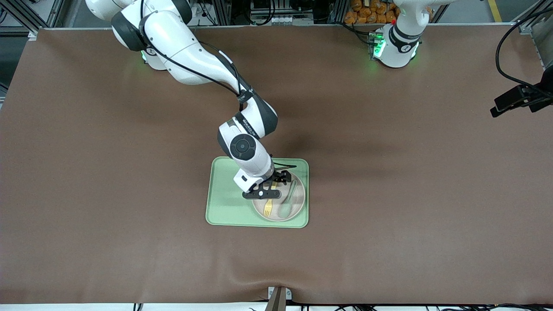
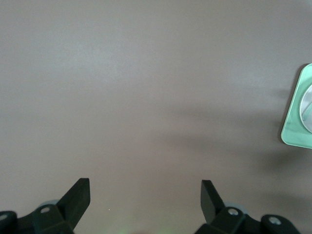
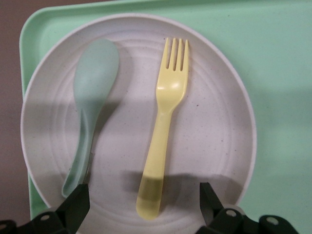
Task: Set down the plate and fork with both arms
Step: 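Lower the right gripper and grasp the yellow fork handle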
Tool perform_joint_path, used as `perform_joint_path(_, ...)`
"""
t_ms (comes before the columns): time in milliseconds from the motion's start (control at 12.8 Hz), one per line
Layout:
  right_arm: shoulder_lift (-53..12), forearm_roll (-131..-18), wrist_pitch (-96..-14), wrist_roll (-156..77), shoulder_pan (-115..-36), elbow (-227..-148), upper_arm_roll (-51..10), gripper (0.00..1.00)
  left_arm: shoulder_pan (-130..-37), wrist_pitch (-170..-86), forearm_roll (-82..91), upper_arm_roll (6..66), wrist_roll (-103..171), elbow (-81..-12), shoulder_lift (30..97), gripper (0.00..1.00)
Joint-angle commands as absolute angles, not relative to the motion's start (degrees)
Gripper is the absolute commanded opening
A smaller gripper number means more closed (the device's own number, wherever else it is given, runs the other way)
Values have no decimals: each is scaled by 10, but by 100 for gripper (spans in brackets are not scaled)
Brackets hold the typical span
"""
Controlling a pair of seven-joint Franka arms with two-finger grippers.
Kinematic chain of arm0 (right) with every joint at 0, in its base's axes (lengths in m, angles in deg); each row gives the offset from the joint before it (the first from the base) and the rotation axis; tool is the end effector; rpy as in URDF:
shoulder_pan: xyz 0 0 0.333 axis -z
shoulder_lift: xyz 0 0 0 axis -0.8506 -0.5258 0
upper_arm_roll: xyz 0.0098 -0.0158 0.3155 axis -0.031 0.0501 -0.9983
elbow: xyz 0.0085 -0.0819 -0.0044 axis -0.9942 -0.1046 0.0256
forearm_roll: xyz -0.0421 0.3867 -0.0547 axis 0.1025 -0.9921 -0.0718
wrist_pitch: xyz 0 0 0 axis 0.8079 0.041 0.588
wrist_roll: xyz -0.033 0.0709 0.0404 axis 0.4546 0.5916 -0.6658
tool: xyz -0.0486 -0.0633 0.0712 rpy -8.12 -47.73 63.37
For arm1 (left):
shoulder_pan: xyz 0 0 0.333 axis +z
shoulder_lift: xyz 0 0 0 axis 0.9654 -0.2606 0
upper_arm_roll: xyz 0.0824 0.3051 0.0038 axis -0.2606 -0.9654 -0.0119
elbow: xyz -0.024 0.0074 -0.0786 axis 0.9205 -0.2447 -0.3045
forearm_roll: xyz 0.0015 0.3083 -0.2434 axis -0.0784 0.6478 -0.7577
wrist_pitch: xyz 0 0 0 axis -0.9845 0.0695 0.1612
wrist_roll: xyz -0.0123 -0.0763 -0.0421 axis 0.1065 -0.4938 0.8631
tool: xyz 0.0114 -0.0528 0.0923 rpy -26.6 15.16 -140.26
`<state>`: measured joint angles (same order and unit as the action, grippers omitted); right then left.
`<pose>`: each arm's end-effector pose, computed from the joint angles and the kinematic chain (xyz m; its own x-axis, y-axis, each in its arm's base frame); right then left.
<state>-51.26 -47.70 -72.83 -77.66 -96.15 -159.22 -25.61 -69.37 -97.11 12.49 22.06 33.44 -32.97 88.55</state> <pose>0.6071 0.4743 0.2037 0.9988 -0.0313 0.0382 -0.0233 -0.9808 -0.1937 0.5524 0.0097 0.6410 0.9904 0.1373 -0.0173 0.1376 -0.9903 0.0169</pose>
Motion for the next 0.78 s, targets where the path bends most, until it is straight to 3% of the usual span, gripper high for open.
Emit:
perform_joint_path(0, -530, -480, -731, -785, -967, -1568, -252, 100, -691, -974, 118, 223, 336, -334, 891, 100)
perform_joint_path(157, -533, -479, -731, -785, -970, -1565, -251, 100, -691, -974, 118, 224, 336, -334, 891, 100)
perform_joint_path(235, -535, -479, -731, -785, -971, -1565, -252, 95, -691, -973, 118, 225, 336, -334, 891, 100)
perform_joint_path(392, -536, -479, -736, -784, -972, -1565, -251, 79, -691, -971, 119, 225, 336, -335, 891, 100)
perform_joint_path(549, -537, -478, -736, -784, -972, -1566, -251, 72, -689, -969, 121, 225, 337, -335, 891, 100)
perform_joint_path(706, -537, -478, -737, -782, -972, -1566, -251, 55, -689, -968, 123, 225, 336, -335, 891, 100)
